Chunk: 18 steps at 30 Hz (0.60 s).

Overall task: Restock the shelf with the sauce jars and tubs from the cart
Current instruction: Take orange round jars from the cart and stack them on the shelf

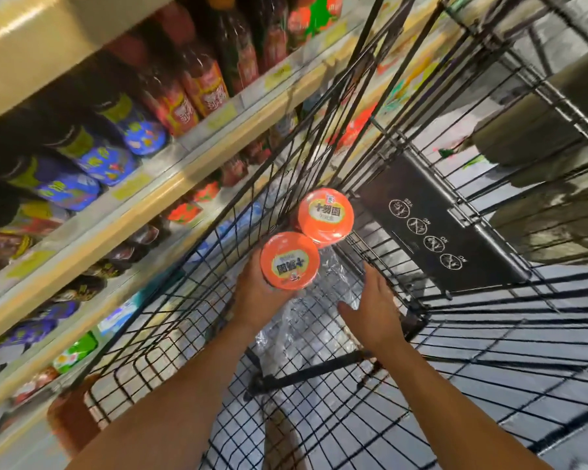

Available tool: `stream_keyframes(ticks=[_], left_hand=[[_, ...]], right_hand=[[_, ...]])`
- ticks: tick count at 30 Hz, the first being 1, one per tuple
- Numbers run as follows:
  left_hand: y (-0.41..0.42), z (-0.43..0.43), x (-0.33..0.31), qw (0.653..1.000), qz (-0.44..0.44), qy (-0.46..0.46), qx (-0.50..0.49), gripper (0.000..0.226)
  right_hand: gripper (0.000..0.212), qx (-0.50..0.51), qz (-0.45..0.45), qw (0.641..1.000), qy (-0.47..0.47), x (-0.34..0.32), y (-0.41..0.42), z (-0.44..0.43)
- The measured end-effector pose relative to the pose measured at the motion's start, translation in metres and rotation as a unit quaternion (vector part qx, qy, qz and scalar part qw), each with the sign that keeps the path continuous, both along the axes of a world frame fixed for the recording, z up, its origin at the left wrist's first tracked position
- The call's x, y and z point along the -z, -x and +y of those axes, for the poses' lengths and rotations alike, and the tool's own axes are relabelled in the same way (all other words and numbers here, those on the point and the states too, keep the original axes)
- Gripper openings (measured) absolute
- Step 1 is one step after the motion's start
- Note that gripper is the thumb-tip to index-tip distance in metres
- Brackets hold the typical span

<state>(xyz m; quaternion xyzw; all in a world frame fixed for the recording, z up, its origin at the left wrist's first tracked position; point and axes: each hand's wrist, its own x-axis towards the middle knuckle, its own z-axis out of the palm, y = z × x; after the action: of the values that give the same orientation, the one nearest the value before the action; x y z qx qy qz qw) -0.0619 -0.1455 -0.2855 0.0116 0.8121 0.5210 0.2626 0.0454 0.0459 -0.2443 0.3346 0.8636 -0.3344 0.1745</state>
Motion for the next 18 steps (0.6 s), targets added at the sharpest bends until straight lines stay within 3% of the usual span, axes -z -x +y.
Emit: stream_keyframes(ticks=[6, 13, 15, 18], left_hand=[[-0.004, -0.011, -0.015, 1.000, -0.017, 0.017, -0.020, 0.088], [0.000, -0.020, -0.030, 0.999, 0.007, 0.021, -0.041, 0.093], [0.002, -0.021, -0.031, 0.999, 0.006, 0.014, -0.047, 0.095], [0.003, -0.023, -0.033, 0.999, 0.008, 0.009, -0.053, 0.094]], right_hand=[[0.102, 0.087, 0.030, 0.994, 0.066, 0.011, 0.032, 0.000], [0.089, 0.199, 0.195, 0.949, 0.146, 0.034, 0.098, -0.004], [0.110, 0.222, 0.215, 0.937, 0.162, 0.052, 0.104, -0.009], [0.139, 0.218, 0.211, 0.946, 0.113, 0.041, 0.106, -0.023]])
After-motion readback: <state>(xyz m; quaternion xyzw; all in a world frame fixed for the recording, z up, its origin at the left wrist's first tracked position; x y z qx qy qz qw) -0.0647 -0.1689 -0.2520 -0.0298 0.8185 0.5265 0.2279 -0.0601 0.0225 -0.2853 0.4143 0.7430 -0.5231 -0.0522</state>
